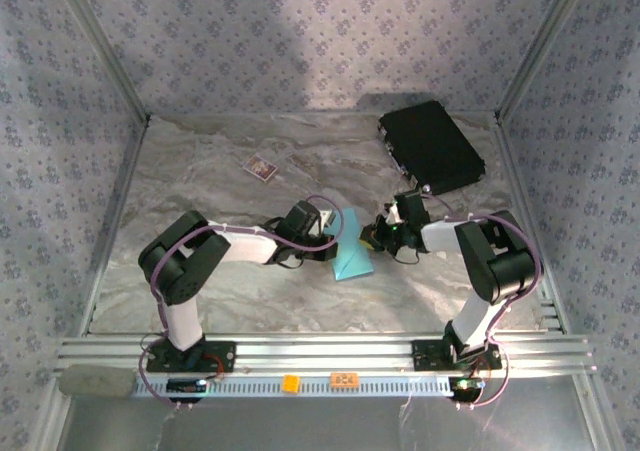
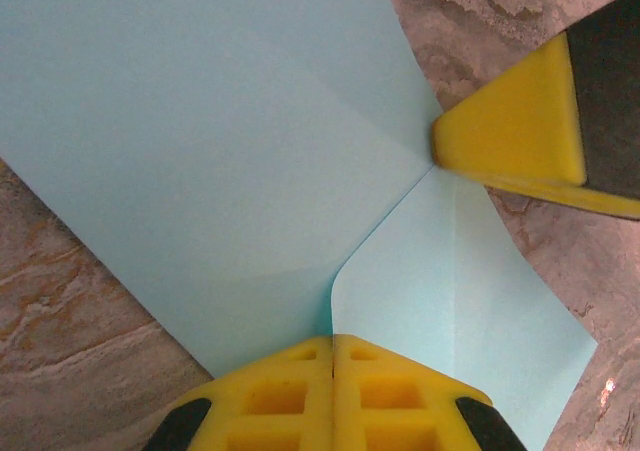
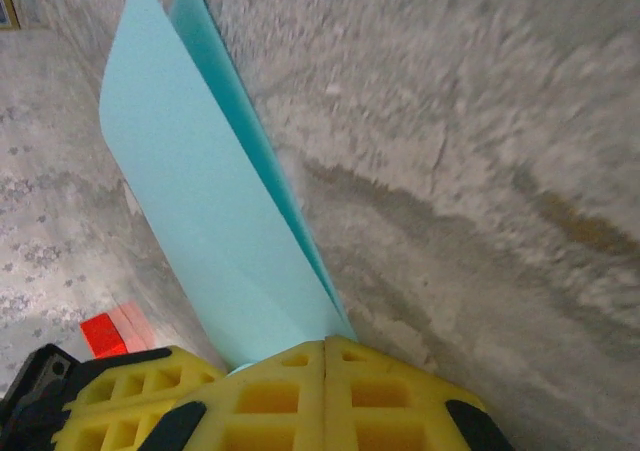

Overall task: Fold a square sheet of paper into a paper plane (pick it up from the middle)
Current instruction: Fold the triangle a second time at the center of the table.

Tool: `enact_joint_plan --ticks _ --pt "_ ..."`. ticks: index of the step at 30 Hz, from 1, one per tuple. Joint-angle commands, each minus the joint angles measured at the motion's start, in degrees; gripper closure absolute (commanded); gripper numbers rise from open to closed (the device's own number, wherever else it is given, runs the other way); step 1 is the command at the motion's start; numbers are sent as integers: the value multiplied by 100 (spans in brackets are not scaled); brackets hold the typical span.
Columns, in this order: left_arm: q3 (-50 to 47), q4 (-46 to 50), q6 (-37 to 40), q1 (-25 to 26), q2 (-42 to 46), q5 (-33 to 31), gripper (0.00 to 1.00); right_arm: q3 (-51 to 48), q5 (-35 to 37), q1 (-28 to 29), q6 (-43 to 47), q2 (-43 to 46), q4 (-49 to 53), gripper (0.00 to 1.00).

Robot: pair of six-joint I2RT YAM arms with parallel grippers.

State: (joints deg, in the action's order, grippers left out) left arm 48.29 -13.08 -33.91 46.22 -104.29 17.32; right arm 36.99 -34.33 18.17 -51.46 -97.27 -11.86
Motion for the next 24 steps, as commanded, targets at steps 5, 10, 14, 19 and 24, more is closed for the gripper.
enact_joint_plan --ticks 5,10,14,19,24 --pt "49 368 78 -42 -101 -62 99 -49 251 -159 -19 447 94 100" --pt "71 394 98 -45 -91 -63 99 -54 221 174 50 715 298 100" --pt "49 398 95 -46 -83 -71 99 -40 135 533 22 619 279 100" --pt "40 385 86 -47 -74 -81 99 -36 103 712 28 433 266 100" --pt "50 385 89 -51 -74 -69 98 -226 167 703 12 200 217 100"
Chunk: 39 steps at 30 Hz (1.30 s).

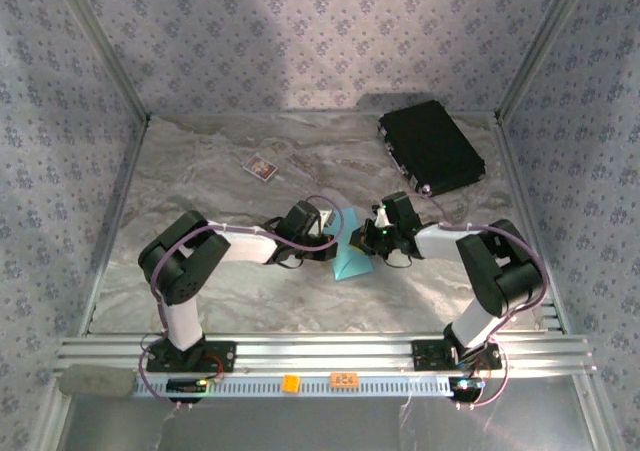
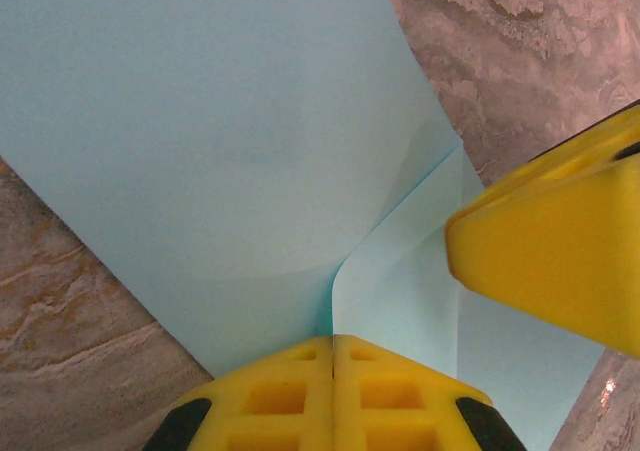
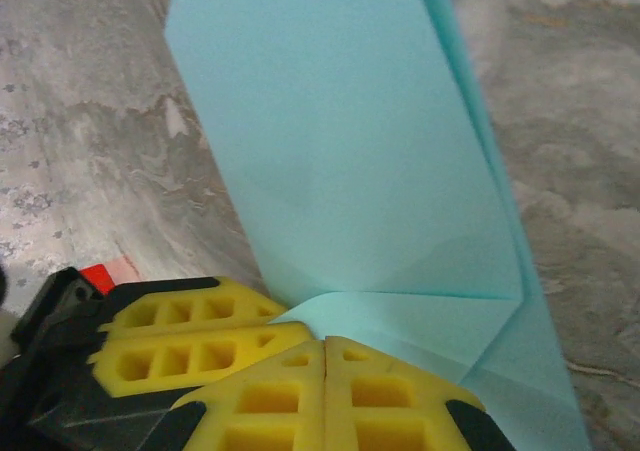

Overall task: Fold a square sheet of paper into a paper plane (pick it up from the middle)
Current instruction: Fold the triangle a second time at the center of the table.

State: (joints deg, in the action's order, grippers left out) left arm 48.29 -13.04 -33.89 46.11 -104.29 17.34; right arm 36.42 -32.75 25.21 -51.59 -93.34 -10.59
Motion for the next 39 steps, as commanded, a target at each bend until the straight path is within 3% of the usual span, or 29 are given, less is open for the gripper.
enact_joint_plan --ticks 1,7,14,18,22,30,39 --pt "50 385 93 -35 -74 -66 98 -242 5 -4 -10 -262 -19 100" --pt "94 442 93 -34 15 -82 94 -572 290 -8 -186 -277 -51 100" --pt "295 805 25 -64 582 -305 76 -563 528 111 -473 -1 3 100" --pt "427 1207 36 -67 913 -525 72 -514 722 275 -770 -9 -49 100" --pt "336 1174 -85 -67 1220 -370 75 -529 934 404 -1039 -34 -165 100" --pt "347 847 -336 54 881 830 92 -550 973 414 -1116 -58 -180 100" --pt "816 1012 -469 99 114 1490 93 -522 955 432 -1087 -96 -165 100"
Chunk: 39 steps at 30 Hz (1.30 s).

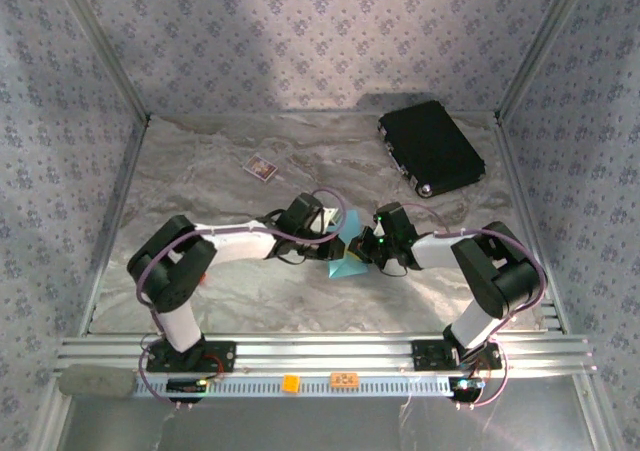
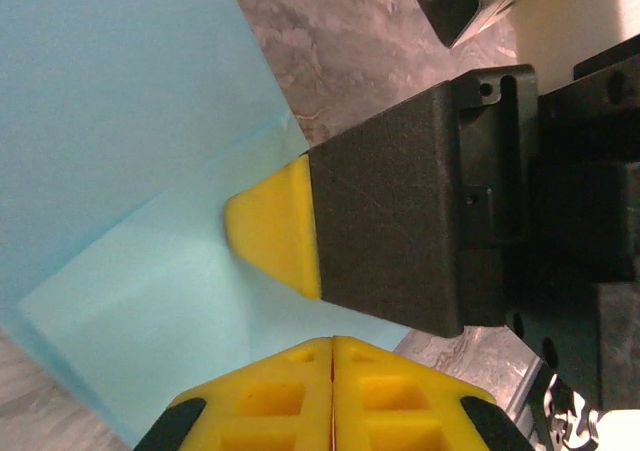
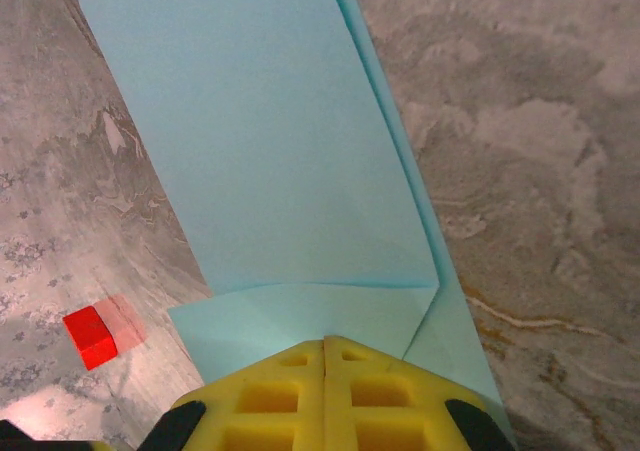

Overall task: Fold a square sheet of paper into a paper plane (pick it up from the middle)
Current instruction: Fold the triangle a second time at the center of the table.

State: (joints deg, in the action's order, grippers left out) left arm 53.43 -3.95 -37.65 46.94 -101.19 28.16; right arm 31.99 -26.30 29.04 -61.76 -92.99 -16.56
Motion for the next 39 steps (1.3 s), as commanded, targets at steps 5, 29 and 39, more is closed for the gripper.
enact_joint_plan --ticks 5,29,39 --pt "464 59 -128 42 -483 710 92 -79 309 48 -65 -156 434 100" --pt "740 1035 355 98 -789 117 95 -119 293 6 -56 -149 425 100" --pt "468 1019 380 98 -673 -13 94 -143 293 -40 -20 -152 447 100"
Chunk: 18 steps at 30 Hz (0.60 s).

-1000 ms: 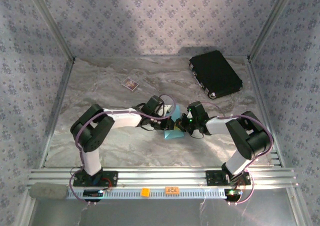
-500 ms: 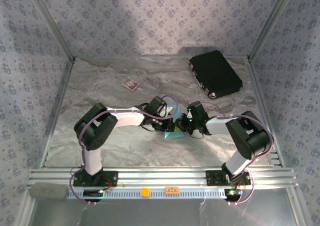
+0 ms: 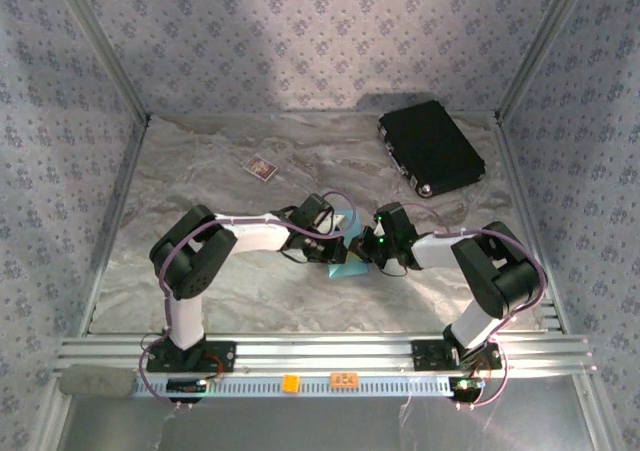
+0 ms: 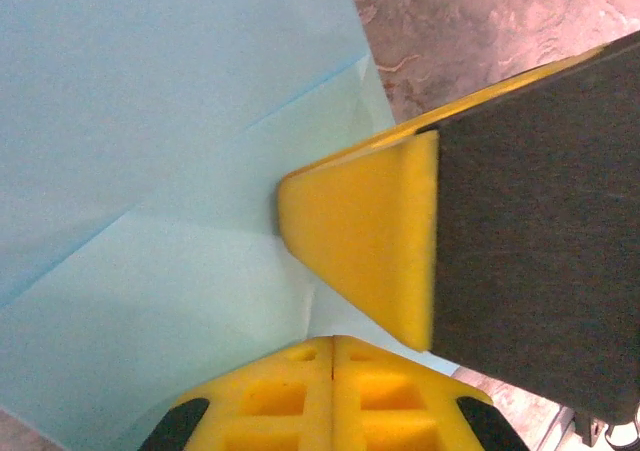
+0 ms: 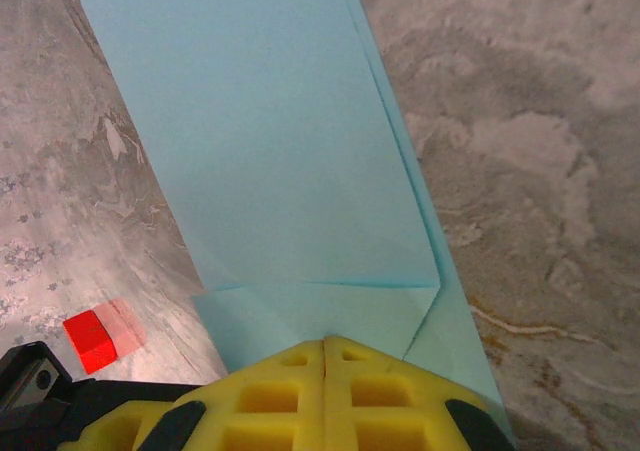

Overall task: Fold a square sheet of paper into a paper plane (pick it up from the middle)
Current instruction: Fold the triangle a second time at the center of the table.

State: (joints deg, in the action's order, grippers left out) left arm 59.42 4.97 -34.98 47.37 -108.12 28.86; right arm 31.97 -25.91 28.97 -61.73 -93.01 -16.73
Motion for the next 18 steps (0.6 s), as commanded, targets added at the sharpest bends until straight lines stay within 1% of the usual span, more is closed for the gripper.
enact_joint_plan --ticks 1,11,18 --pt "-162 123 111 57 31 -85 94 -138 257 -34 -18 -156 462 100" --pt "-586 21 88 53 327 -214 94 -140 252 -59 1 -136 511 100" --pt "-641 -234 3 62 673 -44 93 -137 244 -75 13 -98 548 100"
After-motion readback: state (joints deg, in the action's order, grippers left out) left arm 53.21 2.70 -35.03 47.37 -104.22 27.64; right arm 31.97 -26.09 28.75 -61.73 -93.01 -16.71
